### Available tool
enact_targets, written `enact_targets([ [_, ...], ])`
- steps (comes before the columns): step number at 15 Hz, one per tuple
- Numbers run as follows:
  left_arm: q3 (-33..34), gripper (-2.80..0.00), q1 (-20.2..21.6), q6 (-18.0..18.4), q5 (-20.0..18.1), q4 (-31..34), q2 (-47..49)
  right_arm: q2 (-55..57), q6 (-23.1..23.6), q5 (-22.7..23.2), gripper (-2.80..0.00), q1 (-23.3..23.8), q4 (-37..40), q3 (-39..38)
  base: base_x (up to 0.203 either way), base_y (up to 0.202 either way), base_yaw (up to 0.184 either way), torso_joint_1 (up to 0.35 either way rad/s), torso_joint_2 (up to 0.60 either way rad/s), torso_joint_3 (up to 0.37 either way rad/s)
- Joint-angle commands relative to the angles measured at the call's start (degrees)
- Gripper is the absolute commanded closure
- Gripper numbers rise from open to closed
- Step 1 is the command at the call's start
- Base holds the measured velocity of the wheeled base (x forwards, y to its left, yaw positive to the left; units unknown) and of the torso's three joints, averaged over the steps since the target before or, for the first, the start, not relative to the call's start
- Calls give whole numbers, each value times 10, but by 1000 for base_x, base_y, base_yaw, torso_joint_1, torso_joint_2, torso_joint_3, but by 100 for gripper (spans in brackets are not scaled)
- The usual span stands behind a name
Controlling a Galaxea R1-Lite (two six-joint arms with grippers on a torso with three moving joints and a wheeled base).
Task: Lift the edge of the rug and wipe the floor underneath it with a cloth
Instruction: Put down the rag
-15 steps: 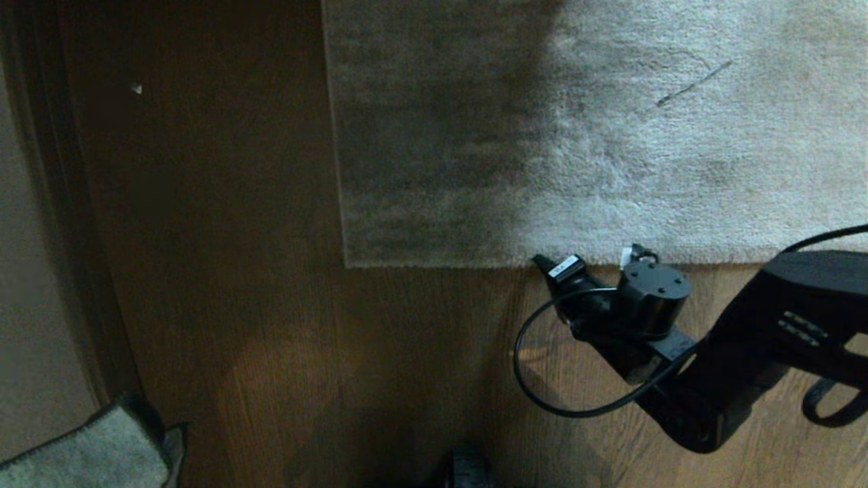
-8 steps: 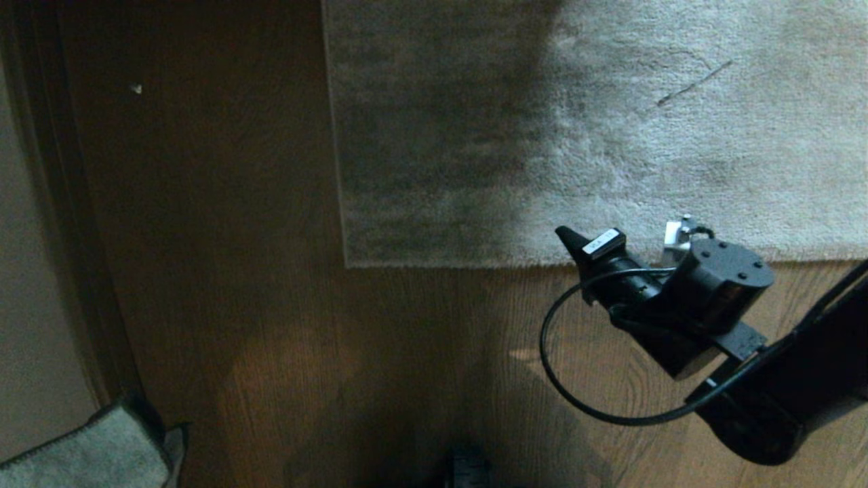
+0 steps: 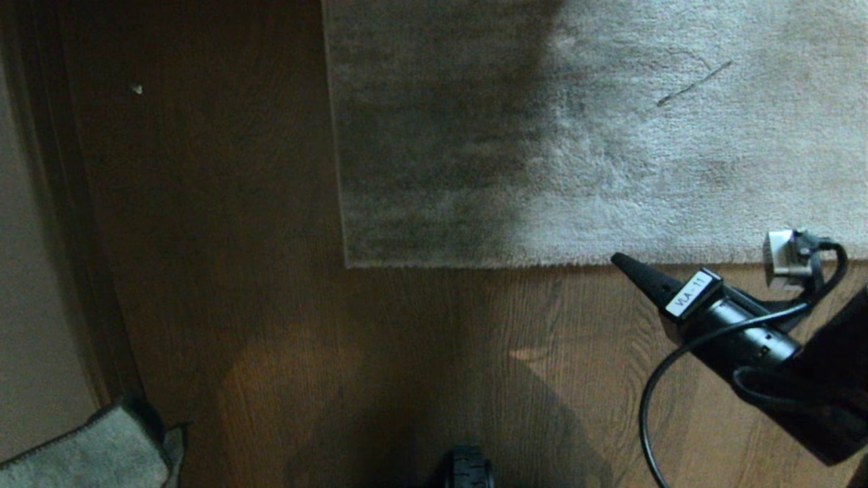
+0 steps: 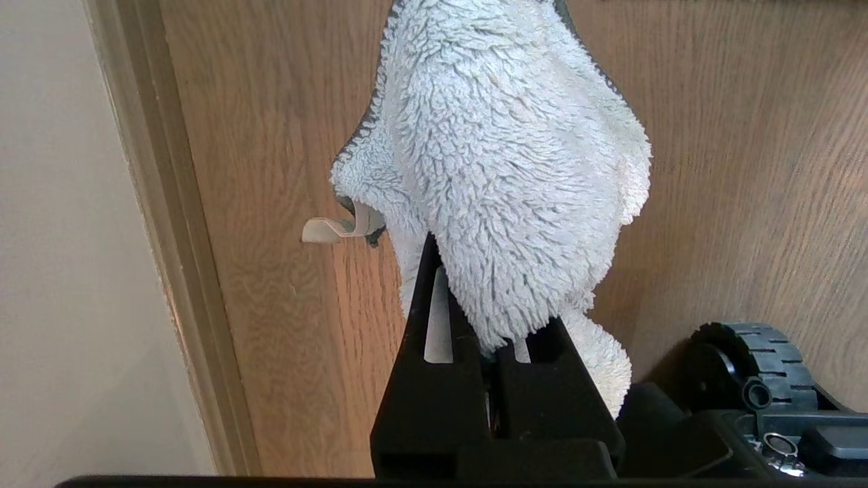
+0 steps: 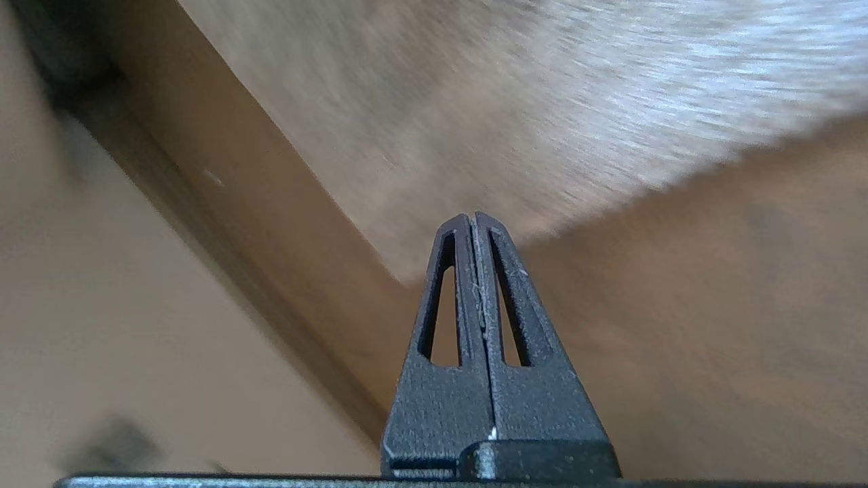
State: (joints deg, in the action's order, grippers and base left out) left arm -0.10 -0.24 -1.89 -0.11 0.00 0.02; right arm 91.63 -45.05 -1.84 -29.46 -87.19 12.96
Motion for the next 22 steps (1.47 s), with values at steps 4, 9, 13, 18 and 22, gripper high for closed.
enact_targets([
  [4,0,0,0,0,0,-1,0,-105,146,-81,0,4,-25,-127,0,0,0,0,0,0],
  [9,0,0,0,0,0,0,0,-131,269,-142,0,118,-27,-130,0,0,0,0,0,0],
  [13,0,0,0,0,0,0,0,-169,296,-161,0,221,-24,-130,0,0,0,0,0,0],
  [18,0,0,0,0,-1,0,0,-278,330,-158,0,295,-5,-130,0,0,0,0,0,0],
  [22,0,0,0,0,0,0,0,-407,337,-142,0,303,117,-130,0,0,0,0,0,0],
])
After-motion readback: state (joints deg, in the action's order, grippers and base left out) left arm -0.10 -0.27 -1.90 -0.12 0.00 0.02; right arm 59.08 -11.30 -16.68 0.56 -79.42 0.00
